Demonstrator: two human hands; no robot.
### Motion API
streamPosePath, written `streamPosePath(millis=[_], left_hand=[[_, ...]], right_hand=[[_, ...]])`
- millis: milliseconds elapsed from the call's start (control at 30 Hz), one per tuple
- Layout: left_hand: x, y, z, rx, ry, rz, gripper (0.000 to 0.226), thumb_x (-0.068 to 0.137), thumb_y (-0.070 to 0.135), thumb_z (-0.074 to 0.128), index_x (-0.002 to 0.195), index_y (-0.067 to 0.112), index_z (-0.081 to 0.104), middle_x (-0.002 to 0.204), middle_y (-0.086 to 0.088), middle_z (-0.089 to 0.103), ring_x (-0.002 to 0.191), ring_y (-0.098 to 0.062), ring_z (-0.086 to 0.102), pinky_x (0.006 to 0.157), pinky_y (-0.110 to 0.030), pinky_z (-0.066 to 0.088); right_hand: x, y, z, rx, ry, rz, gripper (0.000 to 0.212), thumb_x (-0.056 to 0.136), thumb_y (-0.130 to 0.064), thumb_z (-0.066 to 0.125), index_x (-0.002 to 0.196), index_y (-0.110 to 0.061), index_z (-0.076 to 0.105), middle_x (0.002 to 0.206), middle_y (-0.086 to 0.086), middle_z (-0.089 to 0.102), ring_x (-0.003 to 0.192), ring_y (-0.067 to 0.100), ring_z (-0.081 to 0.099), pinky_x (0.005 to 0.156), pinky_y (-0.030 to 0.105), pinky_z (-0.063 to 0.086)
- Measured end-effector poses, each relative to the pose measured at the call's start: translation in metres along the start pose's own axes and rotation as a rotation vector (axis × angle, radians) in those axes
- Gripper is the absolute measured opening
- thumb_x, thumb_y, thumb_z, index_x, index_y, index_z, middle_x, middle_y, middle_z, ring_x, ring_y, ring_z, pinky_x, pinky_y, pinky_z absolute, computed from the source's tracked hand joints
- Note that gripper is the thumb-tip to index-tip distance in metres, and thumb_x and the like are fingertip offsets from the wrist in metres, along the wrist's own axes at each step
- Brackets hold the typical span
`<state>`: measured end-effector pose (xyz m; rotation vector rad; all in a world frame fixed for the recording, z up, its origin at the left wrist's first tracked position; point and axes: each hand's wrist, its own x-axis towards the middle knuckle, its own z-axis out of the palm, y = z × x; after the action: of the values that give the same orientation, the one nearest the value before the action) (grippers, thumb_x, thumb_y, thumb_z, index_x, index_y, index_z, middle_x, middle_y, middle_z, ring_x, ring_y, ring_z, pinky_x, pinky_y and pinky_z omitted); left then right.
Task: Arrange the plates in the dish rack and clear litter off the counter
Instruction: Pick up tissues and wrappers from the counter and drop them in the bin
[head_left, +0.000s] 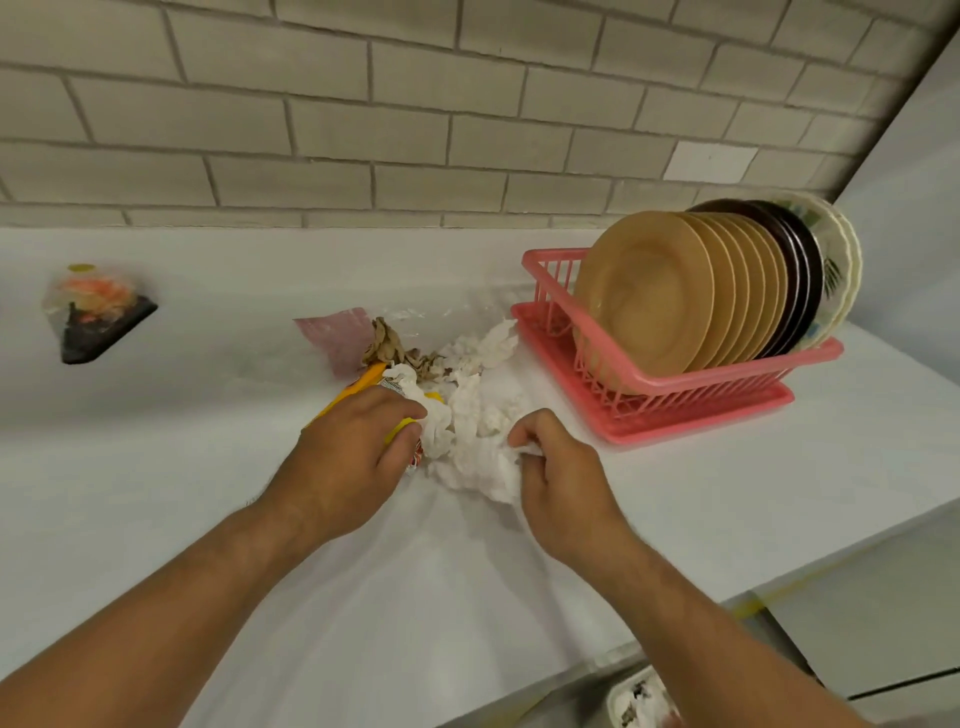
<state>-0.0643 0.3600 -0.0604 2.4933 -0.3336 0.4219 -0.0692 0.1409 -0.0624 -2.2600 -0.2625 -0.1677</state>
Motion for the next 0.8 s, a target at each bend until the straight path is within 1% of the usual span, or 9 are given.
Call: streamPosePath(millis=[133,267,300,367,433,567,667,733,800], left_hand=[[0.003,0.008,0.003,-0.013,0.01,0.049,0.022,0.095,0.022,0.053,0.111,0.02,0.067,0.112,0.008,0.063,0.108,-0.01,0.054,0.091,-0.018,0.037],[0.002,0.017,0.011,-0.049,-0.021,0.082,0.02,0.095,0.021,0.053,0.109,0.02,0.067,0.108,0.006,0.064,0.102,-0.014,0.057,0.089,-0.028,0.044],[0.002,0.019,0.014,-0.05,-0.037,0.085,0.02,0.095,0.022,0.052,0.109,0.02,0.066,0.108,0.005,0.064,0.102,-0.015,0.057,0.088,-0.031,0.046],[0.002,0.023,0.019,-0.043,-0.059,0.088,0.022,0.095,0.023,0.053,0.111,0.019,0.066,0.109,0.004,0.064,0.103,-0.017,0.056,0.088,-0.034,0.046],[0.005,0.029,0.026,-0.031,-0.07,0.093,0.023,0.095,0.024,0.054,0.113,0.019,0.066,0.11,0.004,0.064,0.105,-0.017,0.055,0.088,-0.034,0.047],[0.016,0.047,0.041,0.017,-0.085,0.088,0.026,0.095,0.03,0.051,0.117,0.023,0.063,0.113,0.006,0.061,0.107,-0.016,0.053,0.087,-0.033,0.046],[0.035,0.058,0.053,0.15,-0.13,0.098,0.033,0.096,0.037,0.047,0.124,0.024,0.057,0.119,0.004,0.058,0.111,-0.019,0.049,0.09,-0.033,0.042],[0.053,0.062,0.064,0.33,-0.184,0.115,0.04,0.095,0.042,0.043,0.131,0.026,0.049,0.125,0.003,0.054,0.116,-0.02,0.044,0.096,-0.036,0.036],[0.072,0.063,0.076,0.501,-0.271,0.129,0.049,0.094,0.046,0.041,0.138,0.027,0.037,0.133,0.002,0.047,0.124,-0.022,0.036,0.104,-0.042,0.028]], right_hand=[[0.005,-0.004,-0.015,0.064,0.118,0.002,0.039,0.083,0.014,0.041,0.078,-0.015,0.067,0.088,0.003,0.06,0.082,0.009,0.054,0.073,0.008,0.037],[0.007,0.0,-0.032,0.14,0.109,0.1,0.015,0.084,-0.034,0.054,0.074,-0.024,0.06,0.084,-0.008,0.061,0.079,0.002,0.053,0.067,0.015,0.038],[0.007,0.004,-0.034,0.076,0.098,0.104,0.02,0.081,-0.043,0.061,0.074,-0.026,0.055,0.083,-0.01,0.059,0.078,0.002,0.052,0.063,0.013,0.036],[0.006,0.015,-0.037,-0.101,0.11,0.08,0.028,0.08,-0.037,0.07,0.073,-0.027,0.045,0.082,-0.01,0.053,0.074,0.002,0.047,0.058,0.012,0.034],[0.004,0.029,-0.041,-0.163,0.175,0.06,0.029,0.087,-0.021,0.066,0.072,-0.028,0.042,0.081,-0.011,0.052,0.073,0.0,0.048,0.061,0.007,0.036],[-0.004,0.062,-0.056,-0.048,0.157,0.17,0.016,0.098,-0.019,0.048,0.1,-0.035,0.051,0.094,-0.012,0.057,0.068,0.005,0.063,0.053,0.012,0.045],[-0.016,0.083,-0.061,-0.07,0.046,0.241,0.035,0.1,-0.016,0.039,0.125,-0.038,0.049,0.098,-0.009,0.061,0.073,0.009,0.064,0.061,0.021,0.051],[-0.019,0.088,-0.063,-0.108,0.028,0.232,0.029,0.1,-0.032,0.042,0.127,-0.036,0.052,0.094,-0.01,0.063,0.084,0.01,0.063,0.07,0.023,0.049],[-0.017,0.085,-0.068,-0.107,0.057,0.222,0.038,0.092,-0.059,0.043,0.117,-0.035,0.058,0.087,-0.016,0.062,0.08,0.003,0.06,0.068,0.017,0.043]])
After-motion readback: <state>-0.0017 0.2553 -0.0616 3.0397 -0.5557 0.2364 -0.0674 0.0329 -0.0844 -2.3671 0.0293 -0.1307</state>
